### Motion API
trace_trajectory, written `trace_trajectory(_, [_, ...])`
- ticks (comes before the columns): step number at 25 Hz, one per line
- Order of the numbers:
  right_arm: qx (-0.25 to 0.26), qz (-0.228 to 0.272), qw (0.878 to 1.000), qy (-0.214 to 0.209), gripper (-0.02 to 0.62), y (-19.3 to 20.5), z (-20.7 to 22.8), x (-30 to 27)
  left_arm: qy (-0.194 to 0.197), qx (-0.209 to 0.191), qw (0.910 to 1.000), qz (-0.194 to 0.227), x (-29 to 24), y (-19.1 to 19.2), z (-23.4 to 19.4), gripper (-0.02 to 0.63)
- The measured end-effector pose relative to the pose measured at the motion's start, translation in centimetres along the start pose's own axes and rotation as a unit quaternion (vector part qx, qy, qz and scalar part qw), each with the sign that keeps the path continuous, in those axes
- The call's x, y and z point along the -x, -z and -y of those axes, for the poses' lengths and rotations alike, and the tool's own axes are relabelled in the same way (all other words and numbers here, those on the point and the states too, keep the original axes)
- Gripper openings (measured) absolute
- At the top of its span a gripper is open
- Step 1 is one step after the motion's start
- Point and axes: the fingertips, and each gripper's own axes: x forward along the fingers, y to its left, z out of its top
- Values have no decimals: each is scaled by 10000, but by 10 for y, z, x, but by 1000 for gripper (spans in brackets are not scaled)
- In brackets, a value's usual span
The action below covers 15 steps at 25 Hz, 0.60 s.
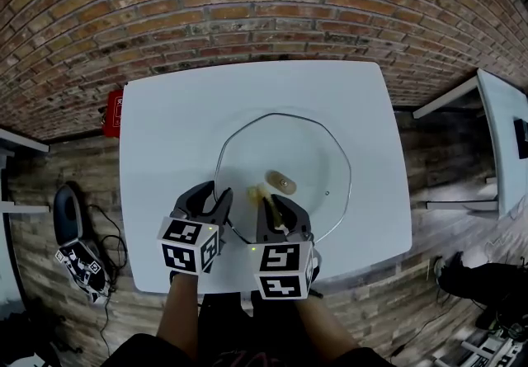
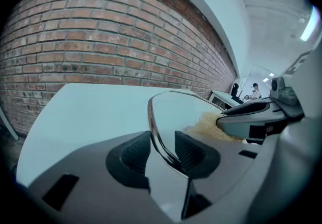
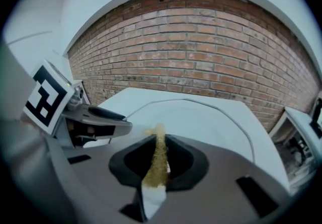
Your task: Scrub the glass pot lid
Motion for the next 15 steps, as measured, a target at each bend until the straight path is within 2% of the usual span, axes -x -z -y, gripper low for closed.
trace_trajectory(5, [124, -389, 9960, 795, 57, 19, 55, 6, -4, 4, 10000, -3, 0, 0, -1, 152])
trace_trajectory(9, [-9, -552, 9900, 1296, 57, 29, 99, 16, -9, -4, 10000, -11, 0, 0, -1, 152])
trace_trajectory(15, [-209, -559, 9864, 1531, 58, 34, 119, 22, -20, -9, 10000, -2, 0, 0, -2, 152])
